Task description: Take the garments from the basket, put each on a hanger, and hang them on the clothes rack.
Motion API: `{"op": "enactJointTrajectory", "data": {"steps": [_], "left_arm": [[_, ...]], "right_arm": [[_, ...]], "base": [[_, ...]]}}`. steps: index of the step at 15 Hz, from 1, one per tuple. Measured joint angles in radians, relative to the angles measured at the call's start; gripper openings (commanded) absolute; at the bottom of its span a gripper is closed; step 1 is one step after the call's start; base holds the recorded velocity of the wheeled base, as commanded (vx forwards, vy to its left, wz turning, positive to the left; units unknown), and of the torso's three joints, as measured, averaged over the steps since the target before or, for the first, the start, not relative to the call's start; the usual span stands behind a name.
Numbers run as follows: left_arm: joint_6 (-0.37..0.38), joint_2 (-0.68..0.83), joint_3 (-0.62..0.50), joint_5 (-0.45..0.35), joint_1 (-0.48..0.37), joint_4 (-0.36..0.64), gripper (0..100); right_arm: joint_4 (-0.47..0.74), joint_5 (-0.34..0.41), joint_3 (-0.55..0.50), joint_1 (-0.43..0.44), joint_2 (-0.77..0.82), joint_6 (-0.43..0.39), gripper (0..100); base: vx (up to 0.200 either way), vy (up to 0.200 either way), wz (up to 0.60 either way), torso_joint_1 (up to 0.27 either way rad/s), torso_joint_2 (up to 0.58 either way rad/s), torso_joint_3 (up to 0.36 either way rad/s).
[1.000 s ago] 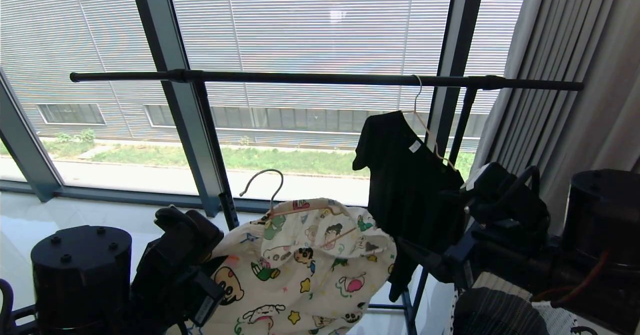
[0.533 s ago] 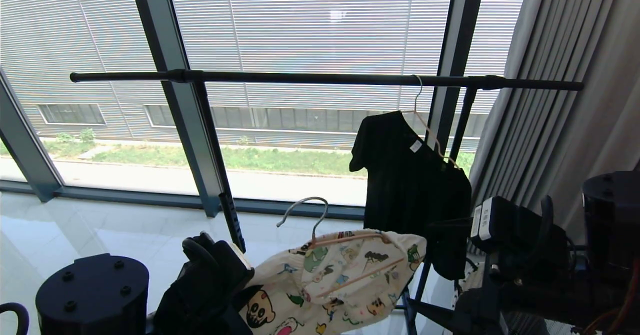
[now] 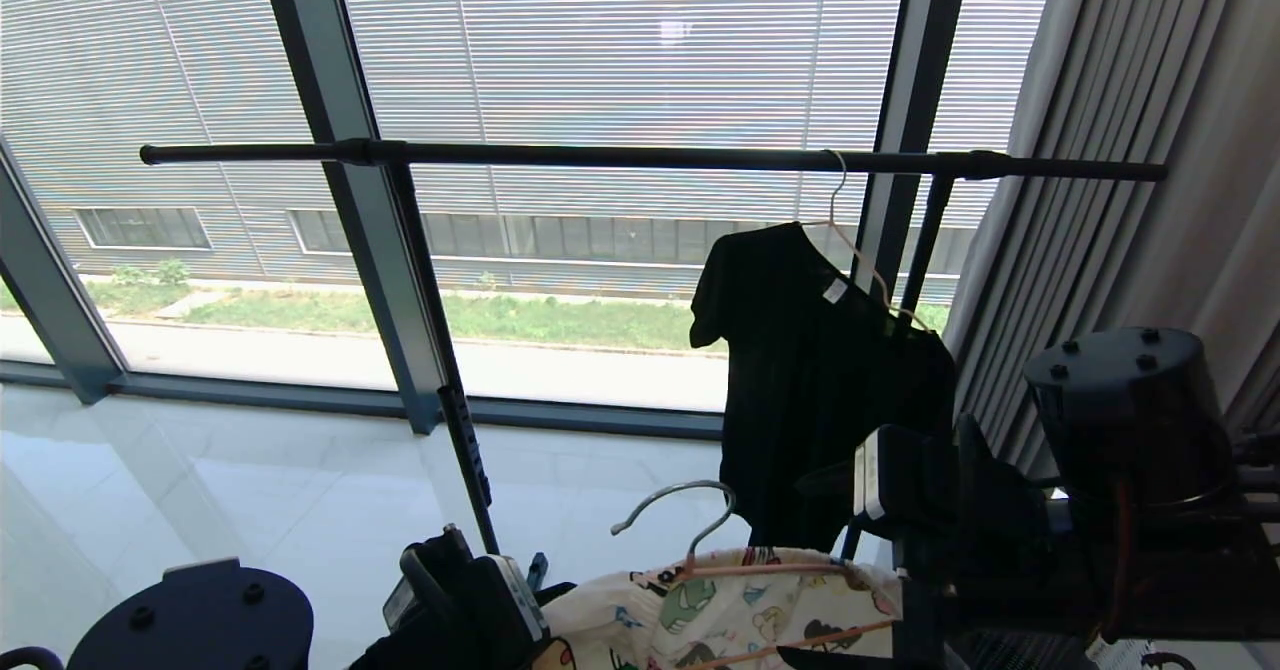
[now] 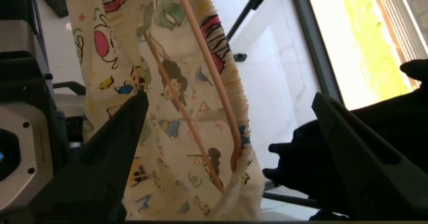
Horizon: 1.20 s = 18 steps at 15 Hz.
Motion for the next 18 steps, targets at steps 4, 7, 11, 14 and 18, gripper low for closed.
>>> {"op": "enactJointTrajectory", "data": {"steps": [4, 7, 11, 14, 18], "left_arm": [[0.004, -0.003, -0.002, 0.003, -0.016, -0.001, 0], [0.003, -0.004, -0.003, 0.003, -0.017, -0.024, 0], [0.000, -0.005, -0.003, 0.004, -0.024, -0.059, 0], [-0.003, -0.007, -0.001, 0.005, -0.027, -0.064, 0], [-0.021, -0.009, -0.001, 0.003, -0.043, -0.084, 100]], "right_arm": [[0.094, 0.001, -0.075, 0.011, 0.071, 0.000, 100], [0.097, -0.001, -0.082, 0.012, 0.093, 0.000, 0], [0.080, -0.044, -0.084, 0.012, 0.116, -0.003, 0], [0.002, -0.095, -0.078, 0.011, 0.123, -0.004, 0], [-0.147, -0.096, -0.035, 0.011, 0.112, -0.069, 0]], "base": [[0.000, 0.000, 0.00, 0.000, 0.00, 0.000], [0.000, 0.000, 0.00, 0.000, 0.00, 0.000], [0.000, 0.000, 0.00, 0.000, 0.00, 0.000], [0.000, 0.000, 0.00, 0.000, 0.00, 0.000], [0.000, 0.000, 0.00, 0.000, 0.00, 0.000]]}}
